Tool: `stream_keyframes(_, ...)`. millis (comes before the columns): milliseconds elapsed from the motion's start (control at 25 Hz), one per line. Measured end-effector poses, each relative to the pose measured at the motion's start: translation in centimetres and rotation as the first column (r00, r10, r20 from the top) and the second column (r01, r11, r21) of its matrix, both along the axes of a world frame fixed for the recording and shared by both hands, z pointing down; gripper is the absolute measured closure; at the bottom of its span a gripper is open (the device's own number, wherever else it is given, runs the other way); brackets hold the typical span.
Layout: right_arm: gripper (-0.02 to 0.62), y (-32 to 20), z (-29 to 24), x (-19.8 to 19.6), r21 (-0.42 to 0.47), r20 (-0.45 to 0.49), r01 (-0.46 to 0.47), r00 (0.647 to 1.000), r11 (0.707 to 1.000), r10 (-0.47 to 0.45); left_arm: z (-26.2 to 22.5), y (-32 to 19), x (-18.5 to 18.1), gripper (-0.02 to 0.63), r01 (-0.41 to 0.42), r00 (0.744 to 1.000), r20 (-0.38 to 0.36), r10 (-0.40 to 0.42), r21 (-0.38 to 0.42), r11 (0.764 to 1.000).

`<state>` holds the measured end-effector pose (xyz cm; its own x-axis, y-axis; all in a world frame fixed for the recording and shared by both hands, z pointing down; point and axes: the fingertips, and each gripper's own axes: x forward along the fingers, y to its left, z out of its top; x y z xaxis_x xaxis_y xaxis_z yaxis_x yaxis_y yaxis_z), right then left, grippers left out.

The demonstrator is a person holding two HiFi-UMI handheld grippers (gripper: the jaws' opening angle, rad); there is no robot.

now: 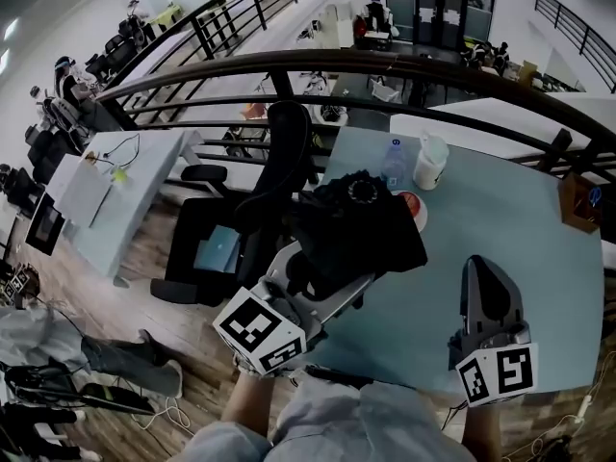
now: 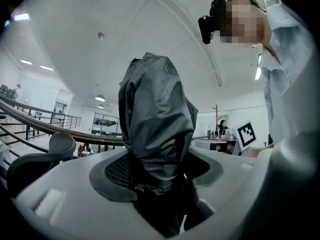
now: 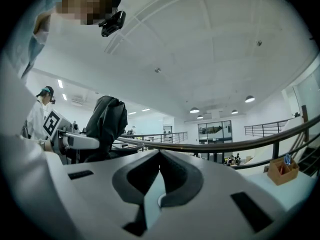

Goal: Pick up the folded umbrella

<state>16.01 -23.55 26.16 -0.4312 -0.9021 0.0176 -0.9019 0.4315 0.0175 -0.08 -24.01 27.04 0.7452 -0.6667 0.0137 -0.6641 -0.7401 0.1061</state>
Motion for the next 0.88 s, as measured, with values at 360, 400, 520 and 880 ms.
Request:
stream_keyframes(360,0.595,-0.29,0.11,-0.45,-0.007,-0.020,0.005,1.000,1.000,-0.005,0.64,0.22,0.26,0.318,-0.017,0.999,-0.035,0.017,-0.022,1.000)
stream_keyframes(400,0.595,-0.25,0.17,-0.38,-0.010,-0.021,0.004,1.000,1.000,-0.004,0.68,0.25,0.29,0.318,-0.018,0.999,-0.033,0.017,-0.023,1.000)
stream_keyframes(520,0.595,-0.24,0.24,-0.26,-0.013,-0.025,0.002,1.000,1.000,-0.002,0.69,0.27,0.28,0.318,-0.018,0.999,-0.035,0.017,-0.025,1.000)
stream_keyframes(880,0.595,-0.16,0.57,-0.66,-0.020,-0.029,0.013,0.999,1.000,-0.014,0.73,0.25,0.12,0.318,-0.012,0.999,-0.033,0.012,-0.028,1.000)
